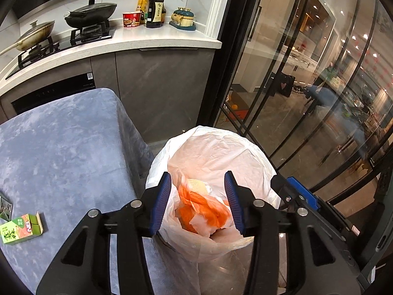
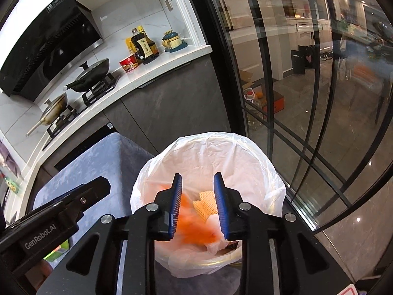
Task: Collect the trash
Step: 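Open both tools to drop the orange bag and towel into the bin, then move both tools back over the milk carton and green box on the table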
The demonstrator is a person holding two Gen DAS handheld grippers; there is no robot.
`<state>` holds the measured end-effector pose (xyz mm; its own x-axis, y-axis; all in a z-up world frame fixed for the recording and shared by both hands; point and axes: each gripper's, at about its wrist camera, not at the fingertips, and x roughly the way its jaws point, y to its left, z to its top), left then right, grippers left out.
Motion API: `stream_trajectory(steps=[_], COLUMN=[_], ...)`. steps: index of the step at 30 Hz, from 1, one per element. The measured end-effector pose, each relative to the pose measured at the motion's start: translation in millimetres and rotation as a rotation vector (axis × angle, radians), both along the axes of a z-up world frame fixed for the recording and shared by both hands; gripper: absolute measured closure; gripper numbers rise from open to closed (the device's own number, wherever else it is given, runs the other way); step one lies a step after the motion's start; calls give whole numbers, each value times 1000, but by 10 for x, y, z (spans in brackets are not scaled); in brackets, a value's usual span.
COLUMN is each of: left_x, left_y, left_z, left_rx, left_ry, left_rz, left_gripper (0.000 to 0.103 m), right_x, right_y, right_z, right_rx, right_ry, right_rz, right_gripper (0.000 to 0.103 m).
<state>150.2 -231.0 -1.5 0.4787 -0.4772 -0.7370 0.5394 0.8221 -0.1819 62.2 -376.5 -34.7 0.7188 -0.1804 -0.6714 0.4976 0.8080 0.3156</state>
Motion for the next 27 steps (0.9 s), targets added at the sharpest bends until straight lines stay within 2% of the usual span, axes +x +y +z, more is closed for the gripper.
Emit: stream_trajectory(steps=[5,13,27], left_x=[-9,-19,63], left_y=[45,197,732], left_z=[18,83,172], left_rx=[0,-5,-19], left_ry=[-7,-21,-30], left_rz=[6,30,118], left_gripper=[60,56,55], right_x=[0,-3,134], right_y=[30,139,644], right_z=[21,80,207], right_rx=[-4,-11,-32], right_ry=[-3,-10,-17], right_rz=[8,29,125], right_gripper=[72,71,70])
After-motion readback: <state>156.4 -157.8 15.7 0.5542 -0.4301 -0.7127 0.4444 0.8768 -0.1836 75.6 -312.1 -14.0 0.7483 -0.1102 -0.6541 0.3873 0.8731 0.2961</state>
